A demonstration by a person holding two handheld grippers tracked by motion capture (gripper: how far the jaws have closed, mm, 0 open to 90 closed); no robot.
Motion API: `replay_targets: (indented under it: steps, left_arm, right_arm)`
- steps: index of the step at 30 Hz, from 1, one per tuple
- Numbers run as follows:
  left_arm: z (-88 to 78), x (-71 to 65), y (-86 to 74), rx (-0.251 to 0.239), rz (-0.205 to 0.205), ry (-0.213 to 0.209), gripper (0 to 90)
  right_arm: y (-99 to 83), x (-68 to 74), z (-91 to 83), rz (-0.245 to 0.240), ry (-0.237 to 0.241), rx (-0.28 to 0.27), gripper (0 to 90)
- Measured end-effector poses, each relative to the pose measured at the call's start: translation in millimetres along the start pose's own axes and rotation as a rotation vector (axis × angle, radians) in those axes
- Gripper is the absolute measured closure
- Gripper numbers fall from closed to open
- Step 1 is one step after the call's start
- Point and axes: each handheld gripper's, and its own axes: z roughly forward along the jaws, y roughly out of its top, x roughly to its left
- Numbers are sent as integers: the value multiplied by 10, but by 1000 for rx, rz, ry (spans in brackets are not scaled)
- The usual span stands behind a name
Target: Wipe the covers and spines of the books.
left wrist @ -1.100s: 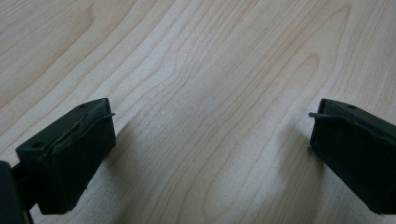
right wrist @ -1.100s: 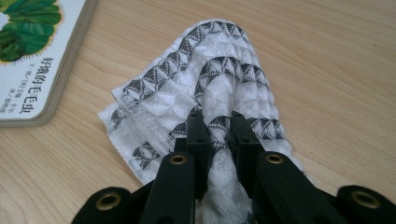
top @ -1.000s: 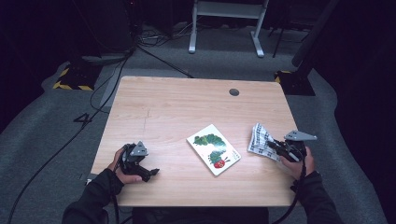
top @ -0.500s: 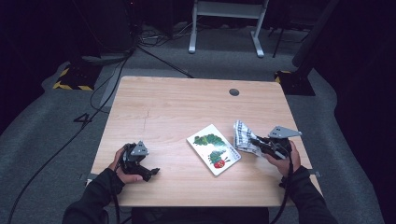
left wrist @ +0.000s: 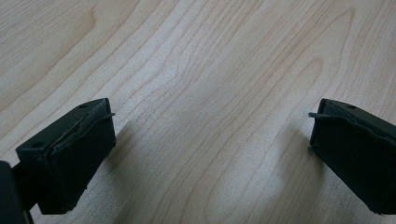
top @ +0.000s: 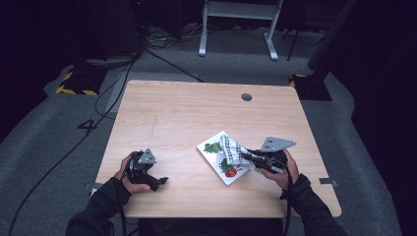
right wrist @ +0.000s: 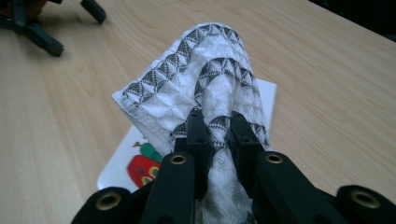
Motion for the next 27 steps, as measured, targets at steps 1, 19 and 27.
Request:
replay_targets:
  steps: [1,19,27]
  left_arm:
    - [0,0,0,0,0,-1,5]
    - [0,0,0,-1,1,-1,5]
    - [0,0,0,-1,0,-1,5]
  right_arm:
    - [8,25,15,-3,11,1,819]
    - [-220,264,485,-54,116,164,809]
    - [-275,-32,415,4,-15,180,808]
